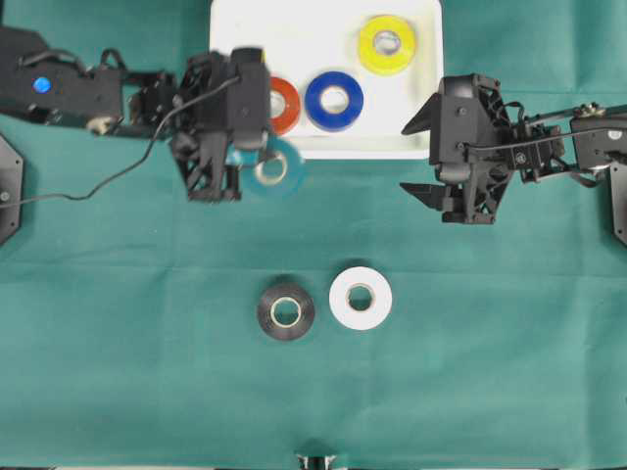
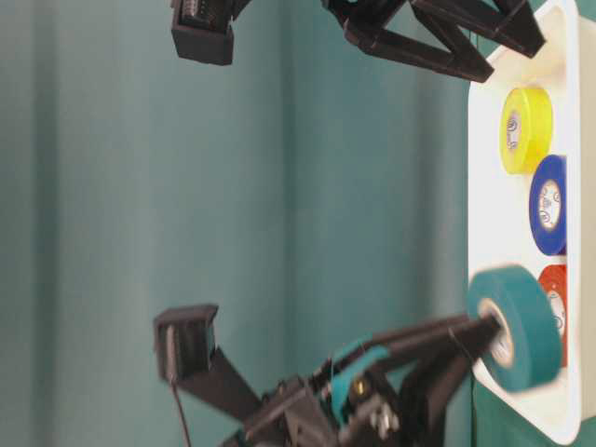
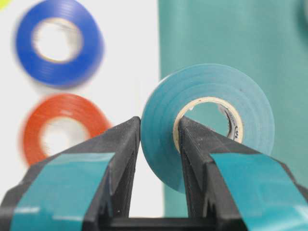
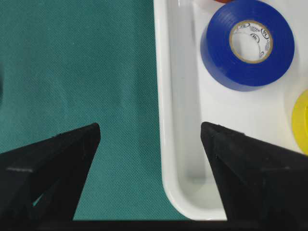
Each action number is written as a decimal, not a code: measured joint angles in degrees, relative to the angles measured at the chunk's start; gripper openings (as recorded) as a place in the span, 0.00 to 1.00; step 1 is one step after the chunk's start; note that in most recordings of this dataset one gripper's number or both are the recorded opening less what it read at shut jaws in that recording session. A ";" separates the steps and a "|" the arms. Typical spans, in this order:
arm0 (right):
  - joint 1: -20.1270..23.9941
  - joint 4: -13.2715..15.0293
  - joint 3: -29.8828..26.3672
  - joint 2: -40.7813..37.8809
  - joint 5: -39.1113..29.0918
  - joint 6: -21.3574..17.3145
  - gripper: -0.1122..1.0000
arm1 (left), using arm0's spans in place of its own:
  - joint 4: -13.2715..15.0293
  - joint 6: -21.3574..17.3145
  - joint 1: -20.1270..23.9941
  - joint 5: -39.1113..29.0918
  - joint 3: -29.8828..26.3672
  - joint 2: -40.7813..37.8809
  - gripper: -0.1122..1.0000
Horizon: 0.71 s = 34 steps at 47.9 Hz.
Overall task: Put the tape alternately from left to right into the white case.
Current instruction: 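Lift the teal roll and carry it into the tray's top middle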
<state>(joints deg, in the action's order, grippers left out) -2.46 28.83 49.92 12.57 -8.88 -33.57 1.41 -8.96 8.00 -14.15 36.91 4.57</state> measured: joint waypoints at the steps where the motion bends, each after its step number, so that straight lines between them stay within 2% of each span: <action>1: 0.00 -0.09 0.09 0.00 0.00 0.00 0.84 | -0.09 -0.44 0.53 0.00 -0.26 -0.26 0.30; 15: 0.35 -0.09 0.09 0.00 0.00 0.00 0.84 | -0.09 -6.42 6.50 1.23 -5.89 -6.15 0.30; 34: 0.44 0.00 0.62 0.00 0.00 -0.09 0.84 | -0.09 -7.73 13.10 2.37 -12.74 -13.18 0.30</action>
<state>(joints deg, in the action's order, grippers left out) -2.02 28.83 50.54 12.57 -8.88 -33.66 1.32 -16.70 21.09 -11.78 24.17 -8.61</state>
